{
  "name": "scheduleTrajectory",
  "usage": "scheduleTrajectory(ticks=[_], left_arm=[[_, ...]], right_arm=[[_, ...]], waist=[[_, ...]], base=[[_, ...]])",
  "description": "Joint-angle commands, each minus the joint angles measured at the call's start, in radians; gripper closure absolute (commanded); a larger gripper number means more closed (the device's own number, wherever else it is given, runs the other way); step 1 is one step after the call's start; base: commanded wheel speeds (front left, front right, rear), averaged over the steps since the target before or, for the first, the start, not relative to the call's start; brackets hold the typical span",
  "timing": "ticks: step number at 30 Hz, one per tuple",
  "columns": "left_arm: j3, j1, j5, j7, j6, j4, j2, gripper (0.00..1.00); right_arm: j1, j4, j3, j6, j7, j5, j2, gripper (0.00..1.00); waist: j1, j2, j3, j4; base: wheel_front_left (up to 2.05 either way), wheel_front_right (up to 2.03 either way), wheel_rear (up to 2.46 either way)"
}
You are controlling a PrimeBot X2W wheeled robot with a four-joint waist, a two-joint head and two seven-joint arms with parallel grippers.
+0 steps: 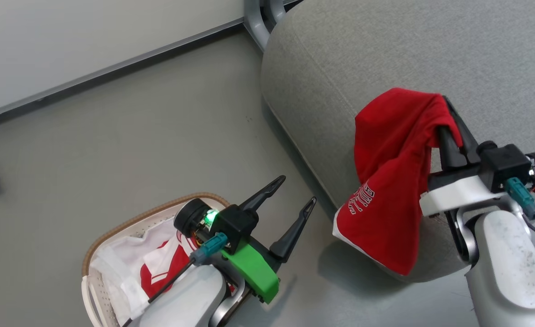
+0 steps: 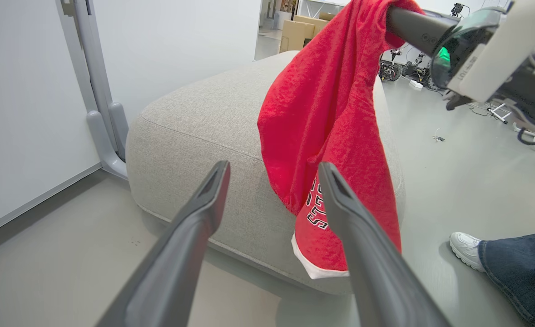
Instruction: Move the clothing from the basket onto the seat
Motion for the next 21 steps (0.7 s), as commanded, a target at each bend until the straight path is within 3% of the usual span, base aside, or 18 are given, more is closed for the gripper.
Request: scheduleTrajectory(ticks=[1,12,21], left_arm=[[0.002,-0.02,0.008,0.004,-0.002,-0.004,0.01,0.0],[-0.005,-0.074,0.036,0.016,0.023,-0.062,0.004,0.0],[-0.015,-0.119,0.078,0.053,0.06,-0.129,0.019,0.0]], right_arm=[[-0.033,0.004,-0.004,-0.001,-0.005,-0.002,-0.011,1.0],[-0.406,0.138,-0.021,-0.001,-0.004,0.003,-0.21,1.0],[-0.741,0.265,-0.088,-0.001,0.105,0.067,-0.42,1.0]], waist=[[0.0,0.0,0.033,0.026],[0.0,0.0,0.161,0.112],[0.0,0.0,0.278,0.192]], base=[[0.0,0.0,0.0],[0.0,0.0,0.0],[0.0,0.0,0.0]])
